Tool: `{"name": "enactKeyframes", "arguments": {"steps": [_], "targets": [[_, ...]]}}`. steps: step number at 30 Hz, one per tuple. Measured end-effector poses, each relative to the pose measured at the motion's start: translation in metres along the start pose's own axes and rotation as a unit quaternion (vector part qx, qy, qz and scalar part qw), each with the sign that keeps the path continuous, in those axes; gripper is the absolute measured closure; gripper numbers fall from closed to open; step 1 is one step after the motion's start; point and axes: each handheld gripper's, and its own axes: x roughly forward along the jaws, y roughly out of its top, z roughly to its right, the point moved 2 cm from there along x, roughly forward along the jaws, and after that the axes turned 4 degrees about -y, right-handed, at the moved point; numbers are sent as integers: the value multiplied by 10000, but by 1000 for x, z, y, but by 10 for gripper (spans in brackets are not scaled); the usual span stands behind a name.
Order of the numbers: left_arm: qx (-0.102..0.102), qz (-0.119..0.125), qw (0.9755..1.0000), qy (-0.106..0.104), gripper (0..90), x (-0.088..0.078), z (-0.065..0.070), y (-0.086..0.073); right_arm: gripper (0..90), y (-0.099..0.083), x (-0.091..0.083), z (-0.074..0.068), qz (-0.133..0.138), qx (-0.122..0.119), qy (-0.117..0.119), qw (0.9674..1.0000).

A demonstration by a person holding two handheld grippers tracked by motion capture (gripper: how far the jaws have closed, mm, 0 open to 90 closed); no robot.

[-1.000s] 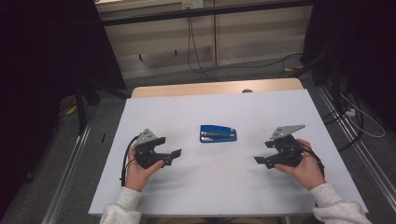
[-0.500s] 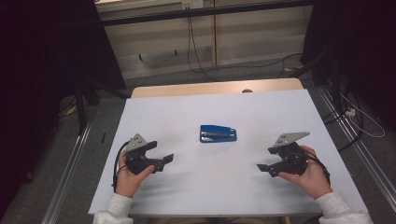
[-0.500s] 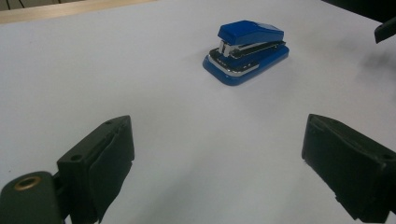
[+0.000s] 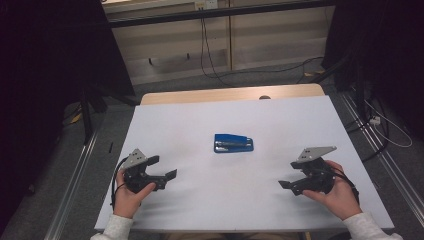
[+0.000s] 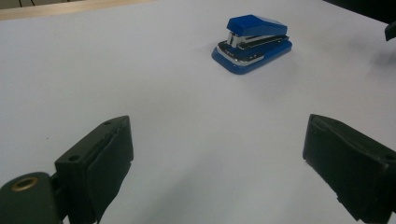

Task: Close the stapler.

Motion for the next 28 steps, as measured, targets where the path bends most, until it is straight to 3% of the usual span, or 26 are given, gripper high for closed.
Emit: {"name": "enactKeyframes", "arguments": {"steps": [11, 28], "targets": [[43, -12, 10000, 37, 86, -10, 1, -8, 200, -5, -10, 0, 120, 32, -49, 9999], [44, 14, 9999, 102, 82, -20, 0, -20, 194, -9, -10, 3, 33, 46, -23, 10000]]}}
